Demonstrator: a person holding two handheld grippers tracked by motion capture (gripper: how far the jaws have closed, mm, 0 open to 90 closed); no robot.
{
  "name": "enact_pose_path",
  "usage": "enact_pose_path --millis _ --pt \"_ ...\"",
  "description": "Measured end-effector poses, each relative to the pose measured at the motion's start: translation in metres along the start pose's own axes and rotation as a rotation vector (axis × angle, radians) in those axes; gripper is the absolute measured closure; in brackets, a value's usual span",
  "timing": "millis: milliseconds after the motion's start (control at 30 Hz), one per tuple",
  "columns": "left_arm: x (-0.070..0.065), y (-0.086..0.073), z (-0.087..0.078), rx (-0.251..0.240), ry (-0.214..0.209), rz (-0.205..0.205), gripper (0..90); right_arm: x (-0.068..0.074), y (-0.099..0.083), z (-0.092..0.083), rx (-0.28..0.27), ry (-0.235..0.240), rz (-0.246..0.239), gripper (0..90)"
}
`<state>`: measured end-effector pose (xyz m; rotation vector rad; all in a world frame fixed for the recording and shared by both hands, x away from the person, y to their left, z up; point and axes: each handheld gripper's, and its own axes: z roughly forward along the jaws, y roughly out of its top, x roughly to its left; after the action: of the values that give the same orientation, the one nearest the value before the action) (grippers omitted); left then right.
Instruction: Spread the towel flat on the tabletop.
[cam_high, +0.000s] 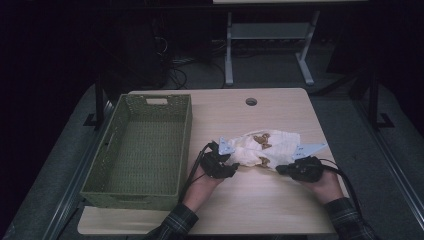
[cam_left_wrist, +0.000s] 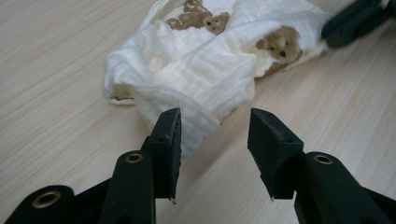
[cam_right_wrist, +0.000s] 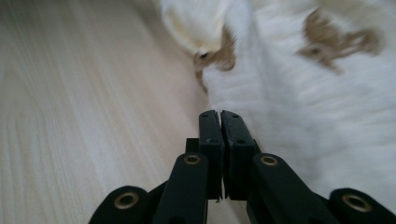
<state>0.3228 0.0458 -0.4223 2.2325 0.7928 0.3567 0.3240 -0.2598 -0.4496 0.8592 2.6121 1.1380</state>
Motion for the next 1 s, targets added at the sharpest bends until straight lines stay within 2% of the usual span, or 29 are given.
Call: enact_pose_path --millis 133,200,433,533,733,800,867,900,933,1000 --pt "-0.001 0.001 0.001 0.005 -0.008 0.013 54.1 -0.015 0.006 -0.019 -0.061 -0.033 0.017 87.4" --pt "-0.003 0.001 0.002 0.008 -0.014 0.006 54.2 -0.023 0.009 -0.026 -0.092 -0.046 0.016 87.4" --pt "-0.010 0.004 0.012 0.022 -0.034 0.034 54.1 -0.040 0.019 -0.042 -0.142 -0.089 0.018 87.5" --pt "-0.006 0.005 0.022 0.037 -0.020 0.039 53.7 -0.046 0.019 -0.048 -0.159 -0.108 0.024 87.4" --pt "0.005 0.007 0.043 0.079 0.049 0.041 54.0 -0.055 0.017 -0.057 -0.179 -0.125 0.047 87.4" --pt "0.008 0.007 0.048 0.090 0.062 0.039 59.1 -0.056 0.016 -0.058 -0.177 -0.132 0.055 87.5" --pt "0.011 0.006 0.051 0.105 0.065 0.037 69.7 -0.058 0.015 -0.058 -0.180 -0.134 0.058 87.5" --pt "0.013 0.006 0.051 0.107 0.062 0.030 78.4 -0.059 0.014 -0.059 -0.179 -0.138 0.058 87.5" --pt "0.014 0.006 0.050 0.111 0.055 0.018 82.7 -0.059 0.014 -0.059 -0.179 -0.140 0.058 87.5" --pt "0.017 0.007 0.043 0.096 0.044 -0.006 85.3 -0.060 0.012 -0.061 -0.177 -0.148 0.057 87.5"
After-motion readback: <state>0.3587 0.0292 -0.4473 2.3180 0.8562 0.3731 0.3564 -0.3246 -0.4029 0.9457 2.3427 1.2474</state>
